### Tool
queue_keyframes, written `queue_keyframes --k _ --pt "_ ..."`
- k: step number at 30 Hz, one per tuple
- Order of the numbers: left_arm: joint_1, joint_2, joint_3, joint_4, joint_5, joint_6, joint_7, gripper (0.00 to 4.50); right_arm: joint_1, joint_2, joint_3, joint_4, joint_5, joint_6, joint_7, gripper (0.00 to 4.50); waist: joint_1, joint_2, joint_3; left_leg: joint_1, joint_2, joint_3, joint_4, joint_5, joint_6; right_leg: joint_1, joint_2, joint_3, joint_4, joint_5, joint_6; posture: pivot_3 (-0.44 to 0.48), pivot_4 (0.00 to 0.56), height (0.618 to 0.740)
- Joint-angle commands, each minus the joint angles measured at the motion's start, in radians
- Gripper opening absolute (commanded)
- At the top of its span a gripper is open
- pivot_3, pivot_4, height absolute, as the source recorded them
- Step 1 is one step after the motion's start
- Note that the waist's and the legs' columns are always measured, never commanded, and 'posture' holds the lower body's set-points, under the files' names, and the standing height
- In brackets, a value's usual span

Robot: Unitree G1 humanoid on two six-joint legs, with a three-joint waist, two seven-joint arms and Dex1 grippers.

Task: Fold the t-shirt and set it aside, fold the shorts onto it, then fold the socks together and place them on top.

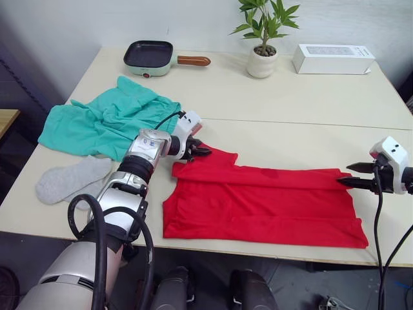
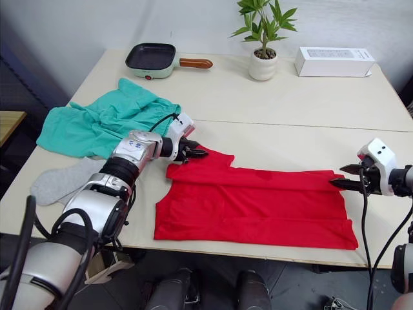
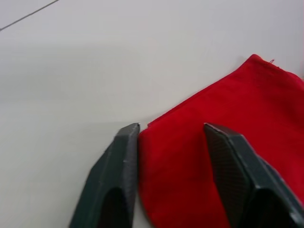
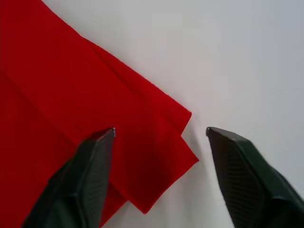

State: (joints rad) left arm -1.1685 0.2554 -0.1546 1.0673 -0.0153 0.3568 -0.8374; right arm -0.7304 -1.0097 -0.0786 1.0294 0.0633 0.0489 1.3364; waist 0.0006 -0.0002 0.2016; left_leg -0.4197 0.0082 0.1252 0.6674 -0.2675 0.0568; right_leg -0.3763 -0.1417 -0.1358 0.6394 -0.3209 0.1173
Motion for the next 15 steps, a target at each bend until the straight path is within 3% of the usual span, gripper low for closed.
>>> queue_keyframes --k 1,4,6,15 --pt "0.041 -0.014 -0.009 -0.003 0.015 0.019 -0.032 0.76 -0.006 -0.027 -0.007 0.011 -0.002 0.008 0.004 1.72 0.000 0.000 0.000 0.000 0.000 0.000 0.000 0.000 0.000 0.000 0.000 0.000 0.000 0.000 0.000 0.000 0.150 0.740" --pt "0.050 -0.012 -0.007 -0.015 0.018 0.019 -0.035 0.00 -0.007 -0.022 -0.006 0.019 -0.005 0.021 0.009 0.62 0.000 0.000 0.000 0.000 0.000 0.000 0.000 0.000 0.000 0.000 0.000 0.000 0.000 0.000 0.000 0.000 0.150 0.740" --pt "0.055 -0.008 -0.003 -0.026 0.019 0.014 -0.038 0.00 -0.004 -0.021 -0.002 0.020 -0.007 0.032 0.020 0.01 -0.001 0.000 0.000 0.000 0.000 0.000 0.000 0.000 0.000 0.000 0.000 0.000 0.000 0.000 0.000 0.000 0.150 0.740" --pt "0.120 0.038 0.049 -0.163 -0.024 -0.074 -0.081 0.00 0.044 -0.045 -0.048 -0.052 0.025 -0.034 0.024 0.01 -0.004 0.000 0.000 0.000 0.000 0.000 0.000 0.000 0.000 0.000 0.000 0.000 0.000 0.000 0.000 0.000 0.150 0.740"
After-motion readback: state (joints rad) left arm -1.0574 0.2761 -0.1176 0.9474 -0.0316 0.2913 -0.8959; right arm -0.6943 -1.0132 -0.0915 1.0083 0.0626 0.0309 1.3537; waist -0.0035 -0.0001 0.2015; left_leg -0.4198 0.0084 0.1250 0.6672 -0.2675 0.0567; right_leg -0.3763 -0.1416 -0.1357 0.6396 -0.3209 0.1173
